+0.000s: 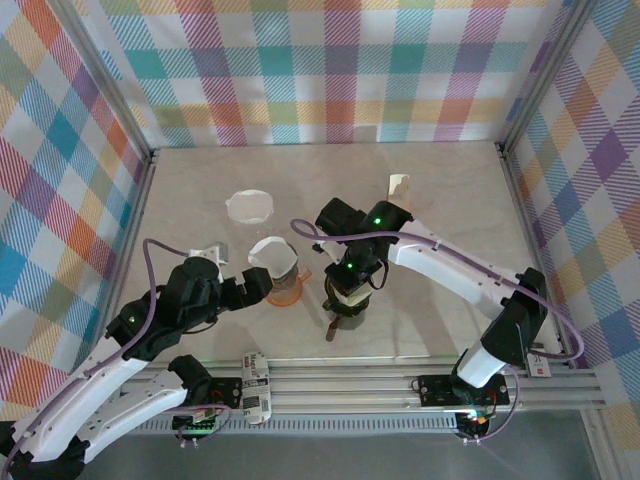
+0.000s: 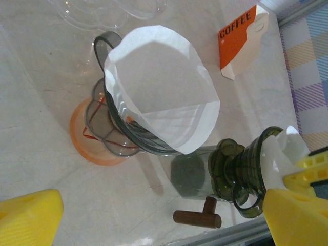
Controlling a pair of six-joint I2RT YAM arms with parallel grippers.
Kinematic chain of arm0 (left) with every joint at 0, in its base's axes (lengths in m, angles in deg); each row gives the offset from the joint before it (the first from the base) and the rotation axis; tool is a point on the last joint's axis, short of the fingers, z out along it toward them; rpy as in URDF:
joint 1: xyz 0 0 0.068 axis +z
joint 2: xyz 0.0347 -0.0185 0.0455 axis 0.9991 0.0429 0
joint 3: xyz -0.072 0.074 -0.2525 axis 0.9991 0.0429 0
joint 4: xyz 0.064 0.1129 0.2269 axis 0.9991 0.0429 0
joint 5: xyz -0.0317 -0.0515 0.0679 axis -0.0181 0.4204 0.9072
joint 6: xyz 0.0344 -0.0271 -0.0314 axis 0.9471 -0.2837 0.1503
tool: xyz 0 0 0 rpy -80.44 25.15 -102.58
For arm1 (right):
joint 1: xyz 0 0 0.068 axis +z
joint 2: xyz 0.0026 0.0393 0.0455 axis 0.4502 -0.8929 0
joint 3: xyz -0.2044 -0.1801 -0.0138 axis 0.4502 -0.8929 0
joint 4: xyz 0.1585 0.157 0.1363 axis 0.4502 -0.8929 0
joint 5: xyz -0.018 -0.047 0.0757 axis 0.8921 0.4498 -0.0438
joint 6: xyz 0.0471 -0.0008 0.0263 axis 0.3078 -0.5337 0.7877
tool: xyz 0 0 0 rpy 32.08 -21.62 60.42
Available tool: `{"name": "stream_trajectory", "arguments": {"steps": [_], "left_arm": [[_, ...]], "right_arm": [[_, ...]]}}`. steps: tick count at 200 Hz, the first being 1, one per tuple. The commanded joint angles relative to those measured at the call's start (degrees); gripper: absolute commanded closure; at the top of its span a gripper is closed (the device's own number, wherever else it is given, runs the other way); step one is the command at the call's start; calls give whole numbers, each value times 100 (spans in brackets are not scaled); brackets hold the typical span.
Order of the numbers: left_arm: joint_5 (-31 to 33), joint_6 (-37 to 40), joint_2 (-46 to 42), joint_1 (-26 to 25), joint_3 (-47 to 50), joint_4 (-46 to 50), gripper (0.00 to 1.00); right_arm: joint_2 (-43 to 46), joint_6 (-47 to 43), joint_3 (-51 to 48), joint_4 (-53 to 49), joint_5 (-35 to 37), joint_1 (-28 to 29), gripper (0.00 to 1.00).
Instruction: Place the coffee filter in the dripper
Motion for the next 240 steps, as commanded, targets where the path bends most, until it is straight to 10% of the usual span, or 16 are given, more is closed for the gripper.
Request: {"name": "stream_trajectory", "arguments": {"steps": [1, 85, 195, 240], "left_arm": [[-369, 155, 128, 65, -230, -279, 2], [-775, 487, 1206, -427, -1030, -611, 30], [-512, 684, 2675, -1412, -1772, -549, 48], [-514, 747, 2719, -1411, -1865, -363, 48]], "right_arm": [[316, 120, -86, 179, 36, -14, 73], [1549, 463, -644, 807, 327, -53, 35], [1875, 249, -1344, 1393, 39, -932, 33], [1359, 22, -1098, 1511, -455, -1034, 52]]}}
